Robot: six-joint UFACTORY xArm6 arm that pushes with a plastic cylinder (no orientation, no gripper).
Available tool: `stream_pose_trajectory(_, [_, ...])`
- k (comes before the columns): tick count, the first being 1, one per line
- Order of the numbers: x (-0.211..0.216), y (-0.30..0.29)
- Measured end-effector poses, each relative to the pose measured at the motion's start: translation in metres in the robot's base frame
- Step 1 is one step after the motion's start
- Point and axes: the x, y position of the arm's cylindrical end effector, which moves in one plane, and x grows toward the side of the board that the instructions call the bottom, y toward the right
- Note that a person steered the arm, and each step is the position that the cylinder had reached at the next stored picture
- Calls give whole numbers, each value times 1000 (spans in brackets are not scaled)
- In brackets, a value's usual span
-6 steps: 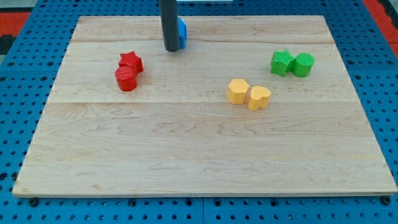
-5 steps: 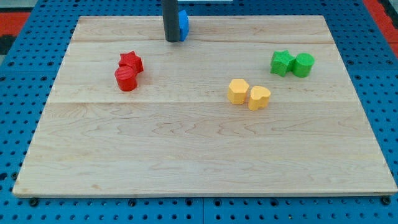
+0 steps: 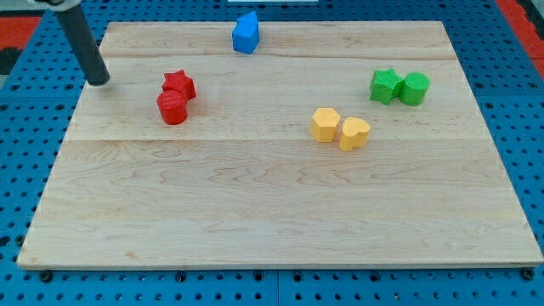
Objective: Place the red star at the right side of the blue triangle
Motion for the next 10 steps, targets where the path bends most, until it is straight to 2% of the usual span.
stream_pose_trajectory(3, [6, 197])
stream_pose_trajectory(4, [5, 215])
stream_pose_trajectory(5, [5, 206])
stream_pose_trajectory(7, [-44, 252])
stream_pose_trajectory(8, [-44, 245])
stream_pose_trajectory(9, [-36, 213])
stream_pose_trajectory(10, [-54, 226])
